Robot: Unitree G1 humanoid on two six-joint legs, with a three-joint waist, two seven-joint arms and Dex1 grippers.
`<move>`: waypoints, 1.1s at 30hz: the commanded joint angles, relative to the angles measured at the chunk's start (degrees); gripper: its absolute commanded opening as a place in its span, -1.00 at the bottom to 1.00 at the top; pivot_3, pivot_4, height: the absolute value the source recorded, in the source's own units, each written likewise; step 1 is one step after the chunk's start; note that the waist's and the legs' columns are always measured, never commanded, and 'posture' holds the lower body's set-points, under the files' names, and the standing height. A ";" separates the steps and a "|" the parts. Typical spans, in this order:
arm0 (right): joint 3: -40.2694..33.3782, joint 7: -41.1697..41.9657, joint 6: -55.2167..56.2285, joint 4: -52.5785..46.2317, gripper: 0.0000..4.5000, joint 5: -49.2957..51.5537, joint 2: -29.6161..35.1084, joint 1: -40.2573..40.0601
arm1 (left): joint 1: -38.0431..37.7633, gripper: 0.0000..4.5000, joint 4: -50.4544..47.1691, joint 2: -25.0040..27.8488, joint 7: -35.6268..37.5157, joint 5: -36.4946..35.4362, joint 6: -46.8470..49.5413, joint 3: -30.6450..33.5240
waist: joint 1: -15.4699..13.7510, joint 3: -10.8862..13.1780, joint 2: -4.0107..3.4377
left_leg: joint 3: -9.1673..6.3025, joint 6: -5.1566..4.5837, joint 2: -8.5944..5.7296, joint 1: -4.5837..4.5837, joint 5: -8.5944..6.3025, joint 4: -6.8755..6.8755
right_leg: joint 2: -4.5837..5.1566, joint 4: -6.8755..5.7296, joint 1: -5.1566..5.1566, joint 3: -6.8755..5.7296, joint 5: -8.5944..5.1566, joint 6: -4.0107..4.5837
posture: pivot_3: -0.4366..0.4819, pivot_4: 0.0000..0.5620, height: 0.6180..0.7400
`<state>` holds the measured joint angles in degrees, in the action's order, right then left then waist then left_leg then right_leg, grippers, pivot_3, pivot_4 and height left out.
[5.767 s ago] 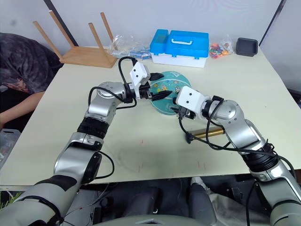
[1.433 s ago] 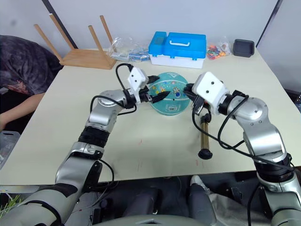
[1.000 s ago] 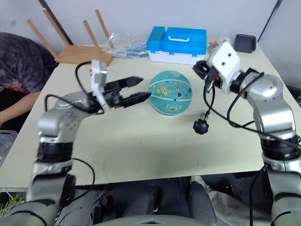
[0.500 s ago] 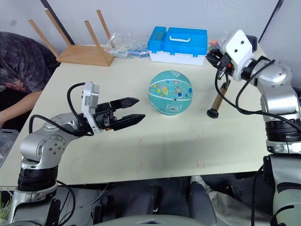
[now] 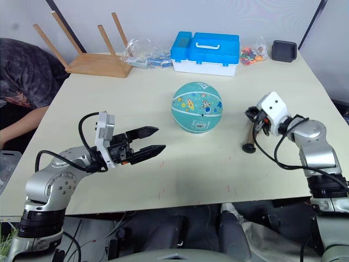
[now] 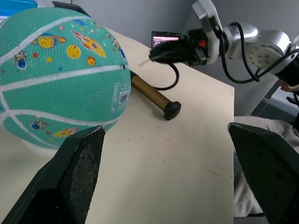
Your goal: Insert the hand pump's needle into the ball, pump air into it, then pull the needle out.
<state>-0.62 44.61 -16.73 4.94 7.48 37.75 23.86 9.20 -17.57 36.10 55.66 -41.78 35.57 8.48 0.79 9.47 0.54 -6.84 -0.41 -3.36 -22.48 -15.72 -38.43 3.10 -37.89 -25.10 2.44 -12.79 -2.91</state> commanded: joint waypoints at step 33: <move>-26.62 19.71 -3.86 -13.58 0.96 27.55 8.21 -27.08 | -17.82 1.00 -2.66 -2.64 -5.38 2.70 -10.54 6.28 | -0.14 0.04 -0.06 | 0.28 -0.33 0.44 0.79 -0.21 0.04 | -0.35 0.34 0.89 0.09 0.01 0.03 | -0.05 -0.47 1.00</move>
<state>-23.19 61.70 -23.25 -9.71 33.31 44.54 -2.91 -7.47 -18.80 32.93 49.97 -39.50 26.99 12.22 0.65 9.51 0.48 -6.54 -0.76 -2.93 -21.69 -15.93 -38.40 2.79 -37.56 -24.21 2.54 -12.77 -2.89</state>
